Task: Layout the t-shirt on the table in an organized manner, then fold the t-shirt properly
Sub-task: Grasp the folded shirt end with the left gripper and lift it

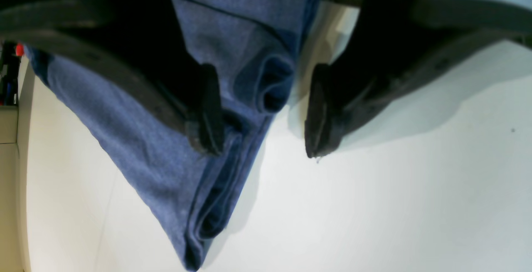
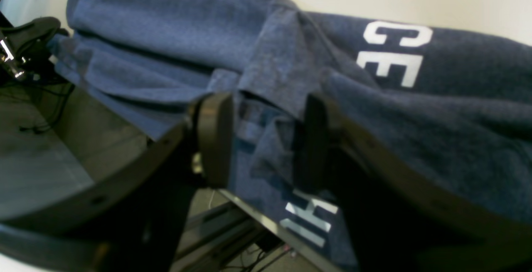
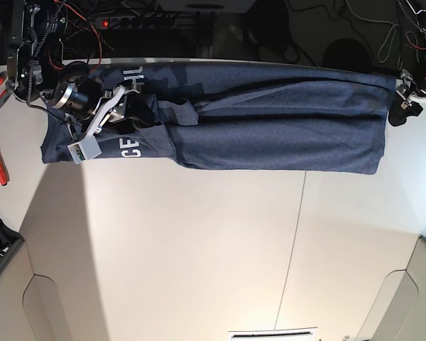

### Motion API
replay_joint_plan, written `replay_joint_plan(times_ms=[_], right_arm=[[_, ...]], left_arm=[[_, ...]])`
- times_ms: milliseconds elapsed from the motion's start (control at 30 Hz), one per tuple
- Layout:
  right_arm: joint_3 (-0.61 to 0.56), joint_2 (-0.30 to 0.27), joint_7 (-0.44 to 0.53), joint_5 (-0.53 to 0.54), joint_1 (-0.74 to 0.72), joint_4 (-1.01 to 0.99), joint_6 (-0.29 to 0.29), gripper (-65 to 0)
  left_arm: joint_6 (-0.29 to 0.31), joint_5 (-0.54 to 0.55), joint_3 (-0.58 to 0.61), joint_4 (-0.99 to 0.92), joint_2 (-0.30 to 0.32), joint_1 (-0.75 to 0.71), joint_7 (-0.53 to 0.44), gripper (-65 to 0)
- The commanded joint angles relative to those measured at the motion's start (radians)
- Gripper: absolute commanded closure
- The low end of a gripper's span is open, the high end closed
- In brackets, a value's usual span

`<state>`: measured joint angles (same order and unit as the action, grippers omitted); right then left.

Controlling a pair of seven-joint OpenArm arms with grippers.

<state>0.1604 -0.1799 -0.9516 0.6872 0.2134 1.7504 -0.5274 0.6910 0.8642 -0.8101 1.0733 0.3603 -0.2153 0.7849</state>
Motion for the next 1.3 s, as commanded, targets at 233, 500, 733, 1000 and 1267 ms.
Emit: replay_joint_plan(times_ms=[233, 500, 733, 1000, 1267], right_arm=[[0.004, -0.005, 0.016, 0.02, -0.008, 0.019, -0.005, -27.8], [0.004, -0.005, 0.016, 0.02, -0.008, 0.019, -0.005, -27.8], [0.004, -0.005, 0.016, 0.019, -0.008, 0.019, -0.005, -27.8], [0.004, -0.005, 0.016, 0.02, -0.008, 0.019, -0.005, -27.8], [0.004, -0.005, 0.016, 0.019, -0.008, 0.019, -0.005, -27.8]], left_arm=[[0.007, 0.0, -0.001, 0.014, 0.017, 0.002, -0.008, -35.7], [0.007, -0.001, -0.001, 0.011, -0.017, 0.01, -0.007, -35.7], [0.007, 0.015, 0.0, 0.011, -0.03, 0.019, 0.002, -35.7], [0.007, 0.037, 0.034, 0.011, -0.053, 0.018, 0.035, -35.7], [0.007, 0.037, 0.201, 0.011, -0.053, 0.019, 0.014, -35.7]])
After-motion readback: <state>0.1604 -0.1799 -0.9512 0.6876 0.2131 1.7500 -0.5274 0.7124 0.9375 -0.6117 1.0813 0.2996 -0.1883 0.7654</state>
